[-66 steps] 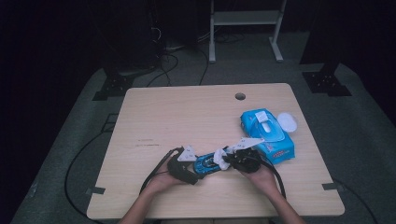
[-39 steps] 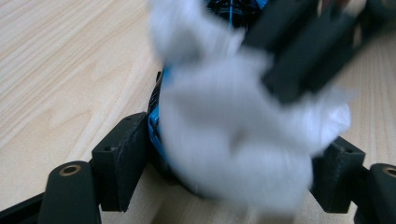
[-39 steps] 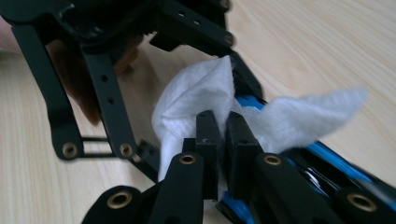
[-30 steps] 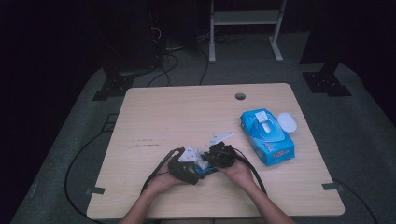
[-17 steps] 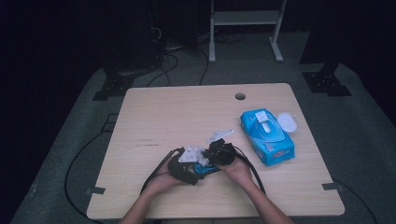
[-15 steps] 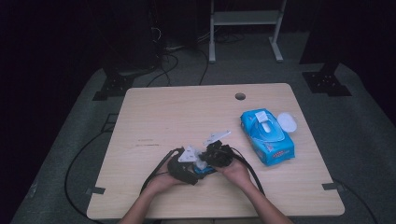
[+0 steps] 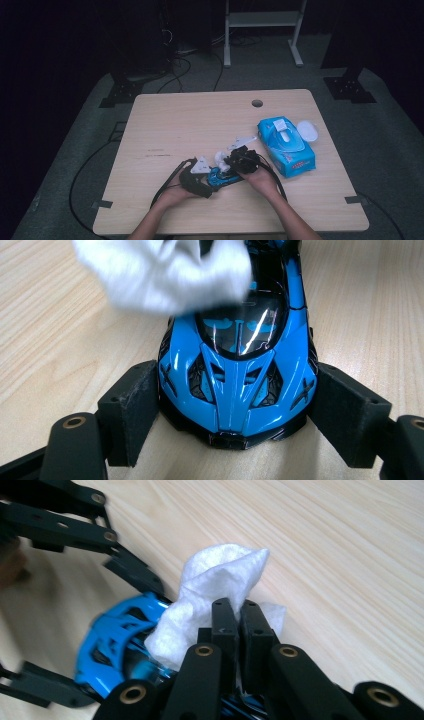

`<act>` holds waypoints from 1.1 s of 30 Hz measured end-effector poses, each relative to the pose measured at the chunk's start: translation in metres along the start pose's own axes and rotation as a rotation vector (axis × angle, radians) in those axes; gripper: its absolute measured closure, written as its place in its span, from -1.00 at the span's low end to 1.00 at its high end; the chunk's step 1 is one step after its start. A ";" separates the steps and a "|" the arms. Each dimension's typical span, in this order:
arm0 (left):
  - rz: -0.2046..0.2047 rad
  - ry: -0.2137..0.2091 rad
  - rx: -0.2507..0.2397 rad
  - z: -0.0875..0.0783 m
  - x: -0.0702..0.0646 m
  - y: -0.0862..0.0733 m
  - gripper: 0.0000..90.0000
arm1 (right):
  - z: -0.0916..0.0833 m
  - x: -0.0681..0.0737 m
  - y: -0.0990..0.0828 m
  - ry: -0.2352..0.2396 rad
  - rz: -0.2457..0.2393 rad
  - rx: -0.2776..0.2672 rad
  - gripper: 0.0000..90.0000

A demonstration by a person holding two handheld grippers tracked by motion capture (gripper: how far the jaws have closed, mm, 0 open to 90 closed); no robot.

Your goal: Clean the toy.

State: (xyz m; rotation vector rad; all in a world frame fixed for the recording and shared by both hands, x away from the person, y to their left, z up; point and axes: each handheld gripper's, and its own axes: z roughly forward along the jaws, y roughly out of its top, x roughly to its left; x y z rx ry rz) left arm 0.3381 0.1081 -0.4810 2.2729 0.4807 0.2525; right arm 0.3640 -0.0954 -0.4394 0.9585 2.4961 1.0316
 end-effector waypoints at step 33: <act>-0.009 -0.005 -0.007 0.000 0.001 -0.002 -0.49 | -0.037 -0.015 -0.037 0.048 -0.015 -0.041 0.92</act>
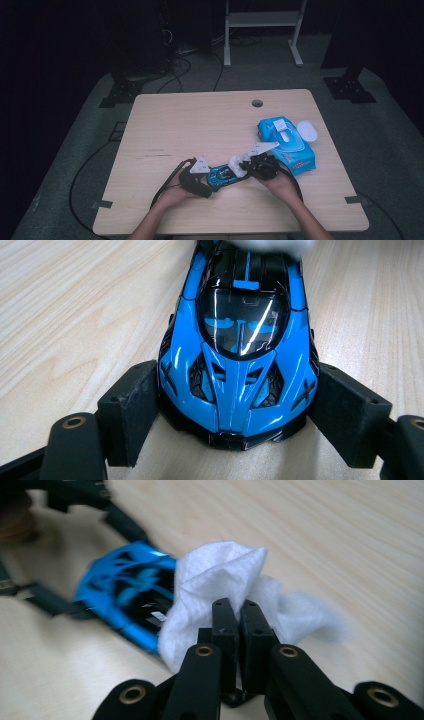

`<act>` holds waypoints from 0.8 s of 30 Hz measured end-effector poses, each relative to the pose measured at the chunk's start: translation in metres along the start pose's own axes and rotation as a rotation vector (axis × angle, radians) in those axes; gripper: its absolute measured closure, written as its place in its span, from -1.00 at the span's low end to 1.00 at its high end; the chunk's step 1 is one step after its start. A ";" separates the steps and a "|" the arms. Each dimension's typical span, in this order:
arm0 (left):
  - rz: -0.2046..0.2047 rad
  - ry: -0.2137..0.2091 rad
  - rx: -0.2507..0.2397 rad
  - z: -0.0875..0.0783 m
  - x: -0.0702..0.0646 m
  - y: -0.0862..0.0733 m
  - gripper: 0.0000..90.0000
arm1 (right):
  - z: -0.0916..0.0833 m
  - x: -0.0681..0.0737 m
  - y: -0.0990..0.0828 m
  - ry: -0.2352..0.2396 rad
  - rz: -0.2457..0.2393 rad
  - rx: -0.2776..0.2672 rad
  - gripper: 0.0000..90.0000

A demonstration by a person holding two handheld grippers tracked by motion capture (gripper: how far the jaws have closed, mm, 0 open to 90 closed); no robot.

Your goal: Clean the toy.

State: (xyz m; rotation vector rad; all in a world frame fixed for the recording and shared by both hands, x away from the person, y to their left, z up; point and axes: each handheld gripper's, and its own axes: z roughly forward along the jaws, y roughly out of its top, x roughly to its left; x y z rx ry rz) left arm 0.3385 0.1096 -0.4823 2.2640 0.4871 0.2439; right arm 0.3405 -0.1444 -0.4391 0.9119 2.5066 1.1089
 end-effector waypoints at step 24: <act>-0.001 0.004 0.002 0.000 0.000 0.000 -0.49 | -0.008 -0.005 -0.015 -0.038 0.033 0.010 0.91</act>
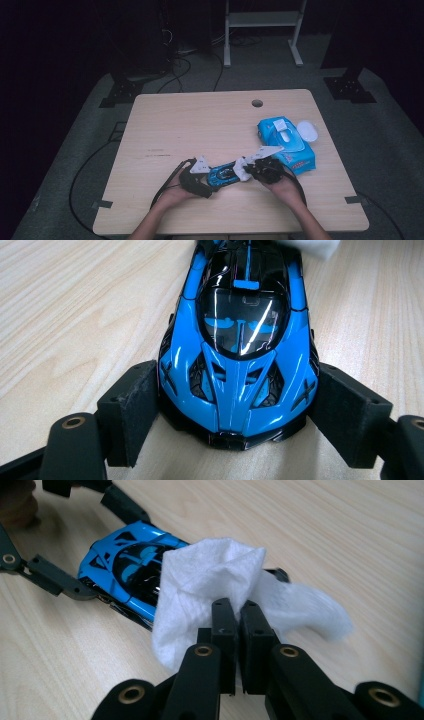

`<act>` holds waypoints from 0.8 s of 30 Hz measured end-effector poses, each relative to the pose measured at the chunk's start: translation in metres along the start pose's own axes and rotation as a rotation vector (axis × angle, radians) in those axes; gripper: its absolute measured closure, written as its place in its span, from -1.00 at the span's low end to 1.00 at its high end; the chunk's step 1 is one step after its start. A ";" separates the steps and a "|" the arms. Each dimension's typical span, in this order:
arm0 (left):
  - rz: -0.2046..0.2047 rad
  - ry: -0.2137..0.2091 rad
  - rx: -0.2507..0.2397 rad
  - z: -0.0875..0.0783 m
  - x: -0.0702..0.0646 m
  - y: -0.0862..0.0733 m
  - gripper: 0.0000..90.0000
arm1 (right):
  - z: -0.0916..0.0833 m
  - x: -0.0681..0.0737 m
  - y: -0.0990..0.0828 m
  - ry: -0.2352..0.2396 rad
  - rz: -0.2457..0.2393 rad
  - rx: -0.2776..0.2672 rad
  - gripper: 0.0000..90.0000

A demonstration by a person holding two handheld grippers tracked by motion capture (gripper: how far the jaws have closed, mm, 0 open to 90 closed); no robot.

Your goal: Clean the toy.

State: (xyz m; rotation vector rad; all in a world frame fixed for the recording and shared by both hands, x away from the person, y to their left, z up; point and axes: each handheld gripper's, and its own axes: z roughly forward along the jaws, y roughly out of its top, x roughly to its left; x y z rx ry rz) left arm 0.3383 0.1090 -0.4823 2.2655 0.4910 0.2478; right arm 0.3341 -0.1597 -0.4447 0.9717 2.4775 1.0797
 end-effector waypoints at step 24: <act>-0.003 0.000 -0.002 0.000 0.000 0.000 -0.50 | 0.001 -0.007 0.003 -0.050 -0.003 -0.005 0.90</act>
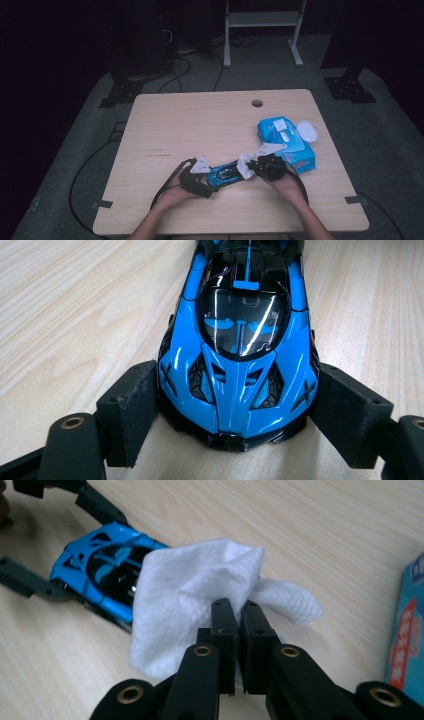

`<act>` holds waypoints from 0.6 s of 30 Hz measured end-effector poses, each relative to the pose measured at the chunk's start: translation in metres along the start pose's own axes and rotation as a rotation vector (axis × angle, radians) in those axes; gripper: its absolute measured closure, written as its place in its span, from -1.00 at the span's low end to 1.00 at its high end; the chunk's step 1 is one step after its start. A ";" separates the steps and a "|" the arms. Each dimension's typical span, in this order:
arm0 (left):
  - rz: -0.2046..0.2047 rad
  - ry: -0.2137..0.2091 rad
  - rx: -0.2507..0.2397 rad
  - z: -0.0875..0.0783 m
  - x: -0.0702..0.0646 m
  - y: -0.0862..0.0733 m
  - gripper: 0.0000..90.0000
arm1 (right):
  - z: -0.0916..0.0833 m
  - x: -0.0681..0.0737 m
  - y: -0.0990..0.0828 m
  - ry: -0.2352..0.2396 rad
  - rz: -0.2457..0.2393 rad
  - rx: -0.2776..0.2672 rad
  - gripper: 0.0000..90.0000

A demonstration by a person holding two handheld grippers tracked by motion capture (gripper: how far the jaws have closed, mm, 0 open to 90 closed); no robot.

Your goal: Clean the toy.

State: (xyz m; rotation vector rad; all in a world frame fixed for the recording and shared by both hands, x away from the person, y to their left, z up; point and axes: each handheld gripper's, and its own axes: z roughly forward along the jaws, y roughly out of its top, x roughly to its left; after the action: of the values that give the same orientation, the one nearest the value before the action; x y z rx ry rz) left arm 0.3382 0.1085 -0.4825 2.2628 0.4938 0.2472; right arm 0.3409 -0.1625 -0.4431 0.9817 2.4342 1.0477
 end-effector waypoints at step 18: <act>0.001 -0.001 -0.008 0.000 -0.001 0.000 -0.48 | 0.037 0.024 0.039 0.070 -0.073 0.026 0.90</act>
State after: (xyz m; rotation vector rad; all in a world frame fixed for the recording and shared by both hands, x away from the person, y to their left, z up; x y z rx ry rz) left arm 0.3379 0.1080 -0.4825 2.2557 0.4909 0.2484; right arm 0.3613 -0.1069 -0.4404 0.8711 2.5257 1.0447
